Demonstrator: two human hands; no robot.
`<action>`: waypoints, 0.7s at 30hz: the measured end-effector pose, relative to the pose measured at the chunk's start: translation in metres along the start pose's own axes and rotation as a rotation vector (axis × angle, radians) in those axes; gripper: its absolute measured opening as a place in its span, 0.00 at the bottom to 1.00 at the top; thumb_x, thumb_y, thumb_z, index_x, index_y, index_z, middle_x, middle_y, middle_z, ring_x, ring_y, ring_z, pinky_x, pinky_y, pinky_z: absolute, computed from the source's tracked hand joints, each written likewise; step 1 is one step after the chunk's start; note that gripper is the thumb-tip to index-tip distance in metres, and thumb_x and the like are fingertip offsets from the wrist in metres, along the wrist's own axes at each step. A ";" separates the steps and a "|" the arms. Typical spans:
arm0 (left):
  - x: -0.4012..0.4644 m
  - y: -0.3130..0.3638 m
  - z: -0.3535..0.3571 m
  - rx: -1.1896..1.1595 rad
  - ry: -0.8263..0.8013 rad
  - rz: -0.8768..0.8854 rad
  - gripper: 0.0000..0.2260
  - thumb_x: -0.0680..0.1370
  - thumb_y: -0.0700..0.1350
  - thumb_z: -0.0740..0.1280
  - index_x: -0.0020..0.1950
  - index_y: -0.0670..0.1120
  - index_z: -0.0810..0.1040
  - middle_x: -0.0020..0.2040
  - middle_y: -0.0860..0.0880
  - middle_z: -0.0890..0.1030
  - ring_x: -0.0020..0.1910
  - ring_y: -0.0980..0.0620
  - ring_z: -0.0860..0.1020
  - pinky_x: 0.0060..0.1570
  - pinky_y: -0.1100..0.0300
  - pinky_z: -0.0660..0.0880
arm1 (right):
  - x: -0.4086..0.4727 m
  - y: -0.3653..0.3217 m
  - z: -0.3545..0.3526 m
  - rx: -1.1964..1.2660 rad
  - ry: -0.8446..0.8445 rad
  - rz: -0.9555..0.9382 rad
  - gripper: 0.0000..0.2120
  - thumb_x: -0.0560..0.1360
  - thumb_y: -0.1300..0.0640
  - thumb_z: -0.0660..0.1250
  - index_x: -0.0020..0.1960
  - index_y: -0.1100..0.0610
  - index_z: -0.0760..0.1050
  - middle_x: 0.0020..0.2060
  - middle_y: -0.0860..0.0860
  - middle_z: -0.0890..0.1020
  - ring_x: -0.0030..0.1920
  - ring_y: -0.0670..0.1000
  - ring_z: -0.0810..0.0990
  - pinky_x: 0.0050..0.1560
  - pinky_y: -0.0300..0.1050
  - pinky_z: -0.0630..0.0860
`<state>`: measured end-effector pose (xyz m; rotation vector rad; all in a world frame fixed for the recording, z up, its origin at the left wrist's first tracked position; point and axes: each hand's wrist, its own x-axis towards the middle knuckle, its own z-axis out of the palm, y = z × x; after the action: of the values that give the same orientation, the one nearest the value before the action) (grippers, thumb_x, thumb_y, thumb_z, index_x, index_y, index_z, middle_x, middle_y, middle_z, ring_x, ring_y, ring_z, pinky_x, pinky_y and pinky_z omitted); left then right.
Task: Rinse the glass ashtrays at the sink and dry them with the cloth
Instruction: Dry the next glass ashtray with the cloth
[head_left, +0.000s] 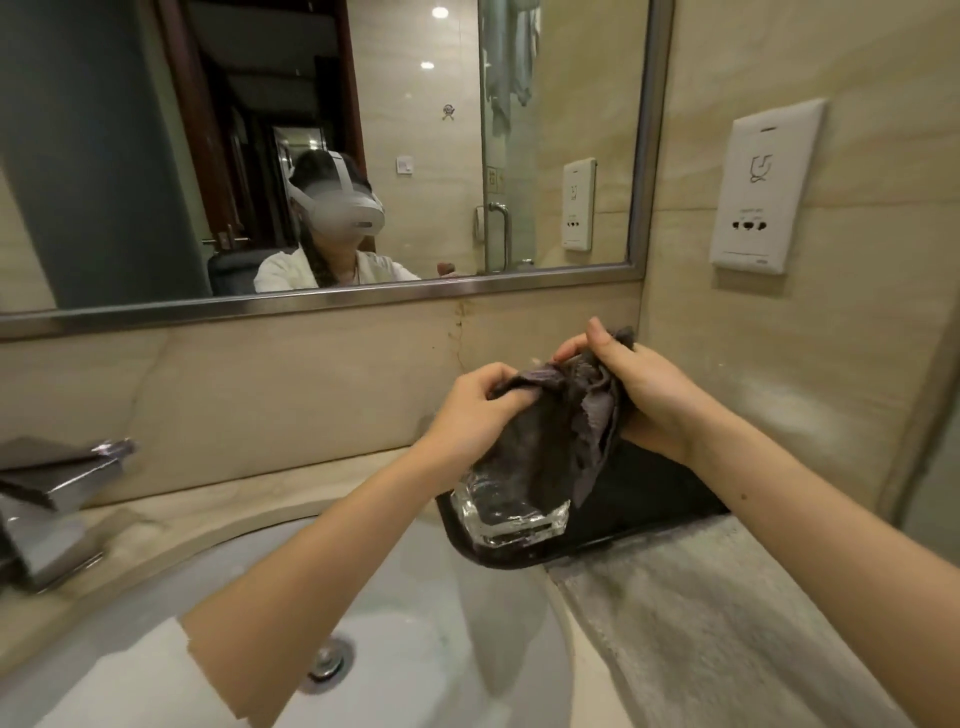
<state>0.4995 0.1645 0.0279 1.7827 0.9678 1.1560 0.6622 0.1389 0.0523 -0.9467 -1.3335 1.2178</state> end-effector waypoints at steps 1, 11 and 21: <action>-0.009 0.007 -0.004 0.007 -0.003 -0.027 0.08 0.78 0.41 0.64 0.39 0.49 0.75 0.38 0.49 0.77 0.40 0.53 0.75 0.43 0.60 0.72 | -0.007 -0.001 0.004 -0.015 -0.010 0.021 0.19 0.76 0.43 0.56 0.46 0.58 0.76 0.42 0.54 0.81 0.44 0.49 0.80 0.45 0.41 0.78; -0.089 0.024 -0.046 -0.211 0.040 -0.248 0.09 0.81 0.41 0.57 0.43 0.46 0.72 0.36 0.47 0.76 0.34 0.53 0.74 0.25 0.66 0.71 | -0.065 0.019 0.019 0.002 0.093 0.391 0.27 0.75 0.42 0.60 0.63 0.62 0.73 0.57 0.61 0.79 0.51 0.57 0.78 0.45 0.49 0.80; -0.129 0.006 -0.063 -0.067 0.046 0.100 0.19 0.67 0.20 0.50 0.34 0.45 0.62 0.45 0.35 0.80 0.41 0.47 0.77 0.35 0.57 0.76 | -0.108 0.020 0.023 -0.019 -0.340 0.403 0.48 0.50 0.46 0.83 0.65 0.60 0.70 0.59 0.61 0.79 0.58 0.58 0.78 0.54 0.53 0.78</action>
<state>0.4029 0.0600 0.0066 1.7748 0.8646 1.2825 0.6524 0.0337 0.0142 -1.0905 -1.4593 1.7370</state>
